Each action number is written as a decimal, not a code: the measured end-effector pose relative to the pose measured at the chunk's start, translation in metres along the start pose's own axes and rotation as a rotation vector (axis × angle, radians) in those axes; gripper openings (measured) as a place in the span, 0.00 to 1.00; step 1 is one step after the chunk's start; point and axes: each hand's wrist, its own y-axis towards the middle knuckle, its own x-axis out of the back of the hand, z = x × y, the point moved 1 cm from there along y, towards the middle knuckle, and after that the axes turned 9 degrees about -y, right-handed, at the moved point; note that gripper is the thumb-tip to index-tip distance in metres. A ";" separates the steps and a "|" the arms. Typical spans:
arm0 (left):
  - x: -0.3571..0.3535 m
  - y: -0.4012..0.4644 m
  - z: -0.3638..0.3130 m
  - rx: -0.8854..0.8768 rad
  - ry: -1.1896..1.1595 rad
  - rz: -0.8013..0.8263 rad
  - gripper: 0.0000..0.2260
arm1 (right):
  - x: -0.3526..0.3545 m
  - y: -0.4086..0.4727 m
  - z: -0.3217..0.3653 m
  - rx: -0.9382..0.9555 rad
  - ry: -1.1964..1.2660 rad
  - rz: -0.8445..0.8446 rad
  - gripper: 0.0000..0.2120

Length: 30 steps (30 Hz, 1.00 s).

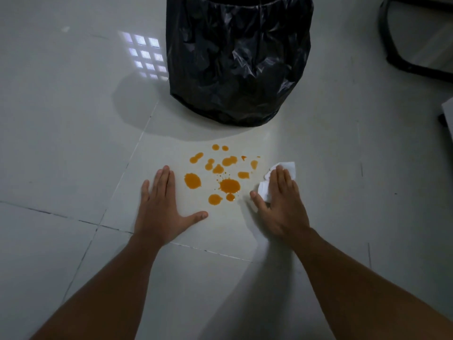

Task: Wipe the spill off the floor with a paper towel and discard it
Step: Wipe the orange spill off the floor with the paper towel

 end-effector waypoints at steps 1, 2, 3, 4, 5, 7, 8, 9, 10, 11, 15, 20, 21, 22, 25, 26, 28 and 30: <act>0.000 0.000 0.000 0.000 0.004 0.005 0.62 | 0.002 0.012 0.002 -0.016 0.001 0.001 0.44; 0.000 0.000 0.000 -0.001 0.011 0.008 0.62 | 0.003 0.022 0.006 -0.022 0.009 0.004 0.45; 0.000 -0.001 0.000 -0.001 0.013 0.007 0.62 | 0.004 0.029 0.009 -0.017 0.023 0.011 0.45; 0.000 -0.001 0.000 -0.002 0.012 0.003 0.62 | 0.003 0.031 0.013 0.000 0.038 0.018 0.44; -0.001 -0.001 0.000 -0.003 0.011 -0.004 0.62 | 0.004 0.028 0.016 0.026 0.051 0.024 0.43; -0.001 0.000 0.000 -0.004 0.006 -0.014 0.62 | 0.004 0.010 0.016 0.096 0.047 0.024 0.41; -0.002 0.000 0.000 -0.003 0.004 -0.014 0.62 | 0.002 -0.004 0.014 0.129 0.030 0.014 0.40; -0.002 -0.001 0.001 -0.001 0.002 -0.015 0.62 | 0.000 -0.016 0.010 0.145 0.015 0.004 0.40; -0.003 -0.001 0.001 0.000 0.000 -0.019 0.61 | -0.001 -0.024 0.005 0.142 0.003 -0.001 0.40; -0.002 0.000 0.001 0.000 -0.002 -0.021 0.61 | -0.001 -0.024 0.001 0.120 0.004 -0.004 0.40; 0.000 -0.001 0.001 -0.002 -0.013 -0.006 0.61 | 0.005 0.013 0.007 -0.043 0.082 -0.003 0.44; 0.000 -0.001 0.001 -0.004 -0.032 -0.013 0.61 | 0.006 0.032 0.013 0.018 0.075 0.014 0.45; -0.001 -0.002 0.000 -0.006 -0.031 -0.012 0.61 | 0.006 0.025 0.012 0.055 0.065 0.022 0.45; -0.001 -0.001 0.000 -0.005 -0.028 -0.014 0.61 | 0.006 0.015 0.013 0.092 0.055 0.023 0.44; 0.000 -0.001 -0.001 -0.006 -0.022 -0.018 0.61 | 0.001 -0.017 0.010 0.131 0.026 0.000 0.44; -0.001 -0.001 -0.001 -0.007 -0.017 -0.018 0.61 | 0.001 -0.019 0.007 0.118 0.022 -0.006 0.44; -0.001 0.000 0.000 -0.004 -0.016 -0.017 0.61 | 0.003 -0.010 0.003 0.063 0.028 -0.004 0.44; -0.001 0.000 0.001 0.000 -0.018 -0.018 0.61 | 0.004 0.009 0.005 0.002 0.048 0.003 0.45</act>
